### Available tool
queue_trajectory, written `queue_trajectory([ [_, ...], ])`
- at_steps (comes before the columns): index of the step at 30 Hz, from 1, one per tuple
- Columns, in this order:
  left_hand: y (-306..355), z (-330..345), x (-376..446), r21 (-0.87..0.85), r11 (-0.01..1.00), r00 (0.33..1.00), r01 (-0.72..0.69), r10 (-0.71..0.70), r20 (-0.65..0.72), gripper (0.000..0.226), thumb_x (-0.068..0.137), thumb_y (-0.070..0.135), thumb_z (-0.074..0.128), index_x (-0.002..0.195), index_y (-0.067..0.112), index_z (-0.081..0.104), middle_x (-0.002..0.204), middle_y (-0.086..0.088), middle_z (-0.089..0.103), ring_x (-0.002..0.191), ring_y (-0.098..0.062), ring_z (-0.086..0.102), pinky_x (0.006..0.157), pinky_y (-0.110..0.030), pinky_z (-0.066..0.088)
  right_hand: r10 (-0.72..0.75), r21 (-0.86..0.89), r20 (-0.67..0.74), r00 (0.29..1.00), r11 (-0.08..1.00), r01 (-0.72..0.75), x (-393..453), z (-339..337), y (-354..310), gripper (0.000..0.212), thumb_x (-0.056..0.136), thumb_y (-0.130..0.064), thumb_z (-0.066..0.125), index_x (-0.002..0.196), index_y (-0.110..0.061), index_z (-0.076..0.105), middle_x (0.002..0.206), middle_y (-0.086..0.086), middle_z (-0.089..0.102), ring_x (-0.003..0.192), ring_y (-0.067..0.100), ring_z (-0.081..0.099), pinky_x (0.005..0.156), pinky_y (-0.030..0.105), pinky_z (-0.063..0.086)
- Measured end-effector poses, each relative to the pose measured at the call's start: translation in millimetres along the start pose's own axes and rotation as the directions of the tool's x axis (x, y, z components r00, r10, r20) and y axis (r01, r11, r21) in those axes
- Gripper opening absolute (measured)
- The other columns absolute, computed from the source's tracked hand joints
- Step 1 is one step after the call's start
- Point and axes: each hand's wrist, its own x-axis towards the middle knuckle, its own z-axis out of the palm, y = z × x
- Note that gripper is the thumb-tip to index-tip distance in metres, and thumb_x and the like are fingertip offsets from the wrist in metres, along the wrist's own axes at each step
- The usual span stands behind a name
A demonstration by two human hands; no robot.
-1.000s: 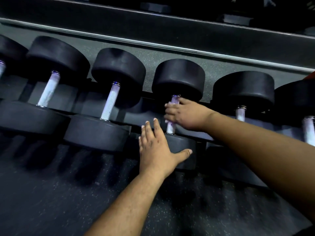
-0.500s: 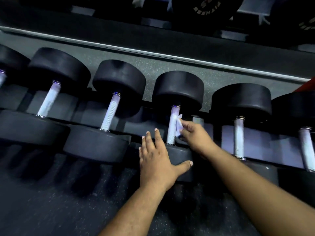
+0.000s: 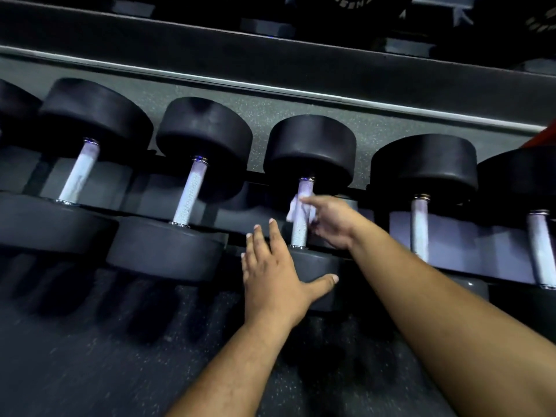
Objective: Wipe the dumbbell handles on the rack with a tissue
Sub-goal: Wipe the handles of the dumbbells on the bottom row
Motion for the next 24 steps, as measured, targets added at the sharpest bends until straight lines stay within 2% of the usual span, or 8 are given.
queue_trajectory([
  [2,-0.5,-1.6,-0.8,-0.008,1.0,1.0,0.002,-0.002,0.002,0.141,0.064,0.084,0.068,0.159,0.019,-0.013,0.169,-0.01,-0.009,0.156,-0.025,-0.008,0.127,-0.043,0.002,-0.05,0.122,-0.101,0.994,0.991,0.062,17.3,3.1,-2.4,0.009,0.095,-0.018,0.06,0.096,-0.01,0.064,0.087,0.011,0.067,0.075,0.021,0.066,0.086,0.034,0.053],
  [6,-0.9,-1.8,-0.2,-0.01,1.0,1.0,0.009,-0.009,0.0,0.141,0.062,0.084,0.068,0.159,0.019,-0.012,0.168,-0.011,-0.008,0.156,-0.026,-0.007,0.127,-0.044,0.003,0.014,-0.337,-0.01,1.0,0.942,-0.016,5.2,-11.6,21.5,0.018,0.098,-0.017,0.06,0.105,-0.002,0.066,0.089,0.014,0.066,0.067,0.011,0.059,0.058,0.017,0.045],
  [9,1.1,-0.3,0.5,0.006,1.0,1.0,0.013,-0.013,-0.017,0.142,0.061,0.084,0.069,0.159,0.018,-0.01,0.168,-0.013,-0.005,0.156,-0.027,-0.004,0.127,-0.044,0.004,-0.141,-0.42,-0.118,0.983,0.904,0.079,-6.2,-20.6,25.4,0.011,0.094,-0.001,0.058,0.095,0.005,0.067,0.081,0.016,0.064,0.07,0.02,0.057,0.064,0.029,0.05],
  [12,2.3,0.3,1.1,0.002,1.0,1.0,0.014,-0.014,-0.014,0.142,0.061,0.083,0.069,0.159,0.018,-0.01,0.168,-0.013,-0.005,0.156,-0.027,-0.004,0.127,-0.044,0.004,-0.583,-0.934,-0.021,0.812,0.301,0.193,-5.4,-13.4,11.3,0.019,0.09,-0.006,0.055,0.105,-0.008,0.067,0.088,0.016,0.07,0.078,0.032,0.063,0.065,0.038,0.041],
  [14,1.4,-0.6,-0.1,-0.008,1.0,1.0,0.011,-0.011,-0.004,0.141,0.062,0.083,0.07,0.159,0.019,-0.011,0.168,-0.012,-0.006,0.156,-0.027,-0.006,0.127,-0.044,0.004,-0.511,-0.97,0.203,0.835,-0.221,0.101,-8.2,-14.1,10.6,0.049,0.093,-0.009,0.049,0.142,-0.012,0.047,0.117,0.014,0.067,0.093,0.035,0.066,0.061,0.036,0.036],
  [16,-0.6,-0.8,-0.4,-0.016,1.0,1.0,0.007,-0.007,-0.011,0.141,0.062,0.083,0.069,0.159,0.019,-0.011,0.168,-0.012,-0.007,0.156,-0.026,-0.006,0.127,-0.044,0.004,-0.428,-0.868,0.379,0.821,-0.473,0.154,-16.2,-26.6,11.9,0.06,0.092,-0.01,0.048,0.151,-0.011,0.038,0.143,0.013,0.055,0.103,0.032,0.069,0.054,0.035,0.041],
  [20,0.0,0.4,0.7,-0.005,1.0,1.0,0.007,-0.007,-0.013,0.141,0.062,0.083,0.069,0.159,0.019,-0.01,0.168,-0.012,-0.007,0.156,-0.026,-0.006,0.127,-0.043,0.003,-0.336,-0.636,0.729,0.597,-0.655,0.408,-21.3,-41.5,8.2,0.054,0.089,-0.014,0.034,0.136,-0.005,0.06,0.138,0.016,0.06,0.12,0.029,0.063,0.085,0.036,0.057],
  [24,-0.2,-1.5,-0.3,-0.022,1.0,1.0,0.008,-0.008,-0.002,0.142,0.062,0.083,0.07,0.159,0.021,-0.013,0.168,-0.011,-0.009,0.156,-0.026,-0.008,0.126,-0.043,0.002,-0.253,-0.69,0.608,0.753,-0.638,0.342,-3.0,-30.3,-14.1,0.06,0.087,-0.011,0.025,0.135,-0.002,0.059,0.137,0.018,0.059,0.124,0.034,0.06,0.097,0.046,0.052],
])
